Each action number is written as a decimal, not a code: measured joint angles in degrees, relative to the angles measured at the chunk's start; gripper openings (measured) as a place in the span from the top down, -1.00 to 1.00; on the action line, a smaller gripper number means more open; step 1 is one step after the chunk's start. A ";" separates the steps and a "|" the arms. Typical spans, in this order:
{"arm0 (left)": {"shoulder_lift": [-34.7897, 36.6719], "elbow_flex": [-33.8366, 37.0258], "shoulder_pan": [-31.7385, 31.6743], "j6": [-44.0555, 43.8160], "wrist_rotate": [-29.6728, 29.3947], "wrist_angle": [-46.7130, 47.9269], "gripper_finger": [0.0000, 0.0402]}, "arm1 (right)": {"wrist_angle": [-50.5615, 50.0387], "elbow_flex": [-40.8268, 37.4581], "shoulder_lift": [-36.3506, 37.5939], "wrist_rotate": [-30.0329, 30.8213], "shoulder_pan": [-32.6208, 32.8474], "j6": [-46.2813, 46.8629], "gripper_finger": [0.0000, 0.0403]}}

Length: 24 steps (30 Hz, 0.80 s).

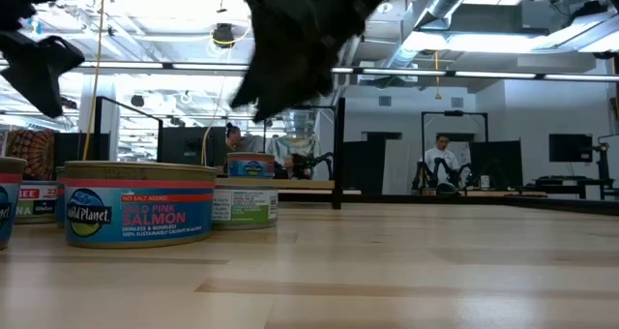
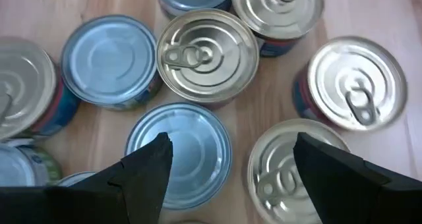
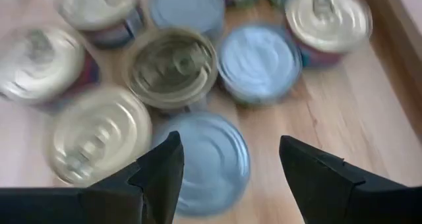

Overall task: Stack canned seafood by type on shelf
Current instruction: Put the green tuna can on the shelf

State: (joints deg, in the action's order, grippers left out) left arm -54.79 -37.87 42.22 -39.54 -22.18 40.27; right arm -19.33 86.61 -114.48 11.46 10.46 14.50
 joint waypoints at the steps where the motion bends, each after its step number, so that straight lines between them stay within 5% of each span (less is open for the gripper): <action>1: -0.66 0.00 -0.87 -0.26 0.45 -0.67 -0.50 | -0.57 -0.58 0.00 -0.53 -0.11 0.00 -0.37; 10: -3.77 0.00 -1.72 -4.18 3.43 -1.89 -0.50 | -0.55 -6.61 3.15 -1.07 0.49 1.27 -0.37; 24: -13.66 0.00 8.69 -7.29 8.29 -9.84 -0.45 | 10.18 -17.72 12.16 2.66 1.55 7.11 -0.37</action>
State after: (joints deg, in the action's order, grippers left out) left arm -68.45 -37.87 50.91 -46.83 -13.89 30.43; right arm -9.16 68.88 -102.31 14.12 12.01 21.62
